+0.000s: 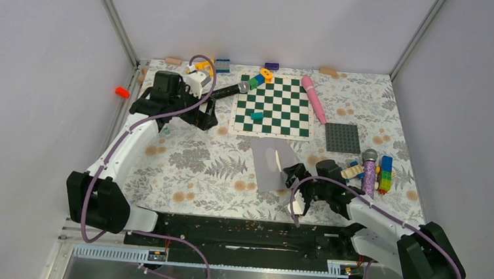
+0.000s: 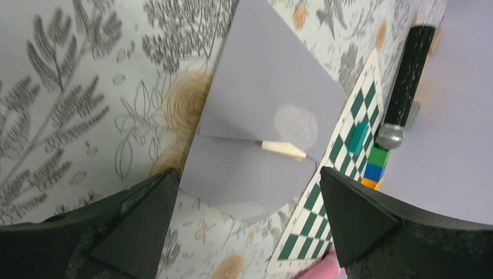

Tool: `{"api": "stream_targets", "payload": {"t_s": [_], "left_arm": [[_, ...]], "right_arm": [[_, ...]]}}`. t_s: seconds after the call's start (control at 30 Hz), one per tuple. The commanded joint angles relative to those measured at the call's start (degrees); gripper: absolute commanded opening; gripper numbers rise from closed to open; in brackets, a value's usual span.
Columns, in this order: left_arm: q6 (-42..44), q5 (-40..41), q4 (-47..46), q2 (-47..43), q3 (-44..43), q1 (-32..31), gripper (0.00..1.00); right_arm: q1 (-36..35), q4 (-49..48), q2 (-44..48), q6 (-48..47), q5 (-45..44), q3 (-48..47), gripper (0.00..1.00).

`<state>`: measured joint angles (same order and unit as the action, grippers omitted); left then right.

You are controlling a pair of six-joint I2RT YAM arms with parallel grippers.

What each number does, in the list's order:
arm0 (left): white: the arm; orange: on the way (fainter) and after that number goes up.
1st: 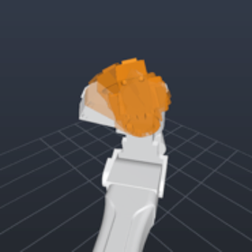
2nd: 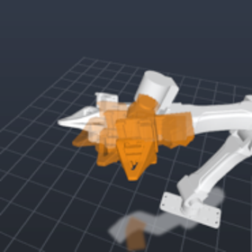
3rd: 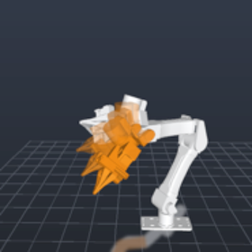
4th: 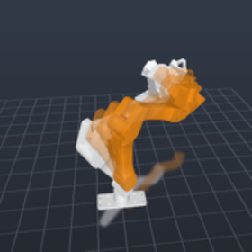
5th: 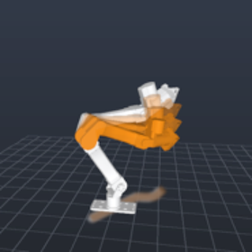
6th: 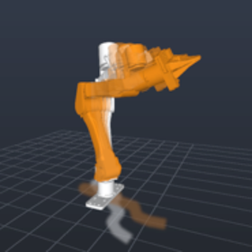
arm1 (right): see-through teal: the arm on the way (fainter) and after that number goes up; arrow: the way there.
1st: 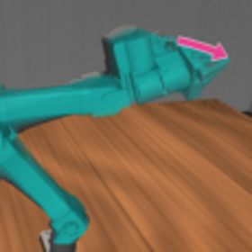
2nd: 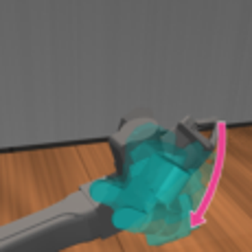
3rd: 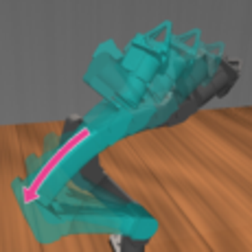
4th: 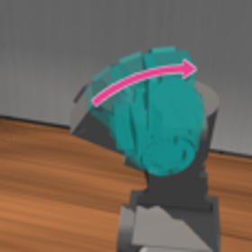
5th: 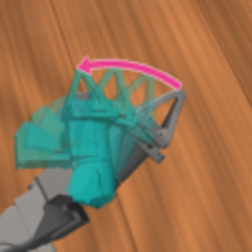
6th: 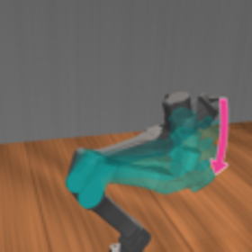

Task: Place the letter into the envelope and seal it
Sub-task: Adjust the envelope at the center of the board.

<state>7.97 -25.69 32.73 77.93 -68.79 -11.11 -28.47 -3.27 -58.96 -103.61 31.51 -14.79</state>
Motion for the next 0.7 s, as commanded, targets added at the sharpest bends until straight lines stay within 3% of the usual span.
{"api": "stream_targets", "payload": {"t_s": [0.0,0.13,0.27,0.4,0.67], "left_arm": [[2.5,4.7,-3.5,-2.9,-0.6,1.4,0.99],[4.1,6.6,-1.9,-3.0,-3.2,6.3,0.99],[4.6,9.5,-0.9,-2.1,-6.3,11.7,0.99],[4.0,13.3,-0.6,1.6,-7.8,15.6,0.99],[5.3,14.9,3.2,12.5,-9.5,15.9,0.96]], "right_arm": [[-4.7,2.1,-0.5,7.0,2.5,0.8,1.00],[-6.0,11.3,6.8,18.1,5.2,-3.9,1.00],[-6.0,26.1,7.8,35.4,7.0,-16.1,1.00],[-6.0,27.1,5.5,49.3,7.3,-24.5,1.00],[-6.0,31.9,-0.6,63.0,-2.3,-39.4,1.00]]}}
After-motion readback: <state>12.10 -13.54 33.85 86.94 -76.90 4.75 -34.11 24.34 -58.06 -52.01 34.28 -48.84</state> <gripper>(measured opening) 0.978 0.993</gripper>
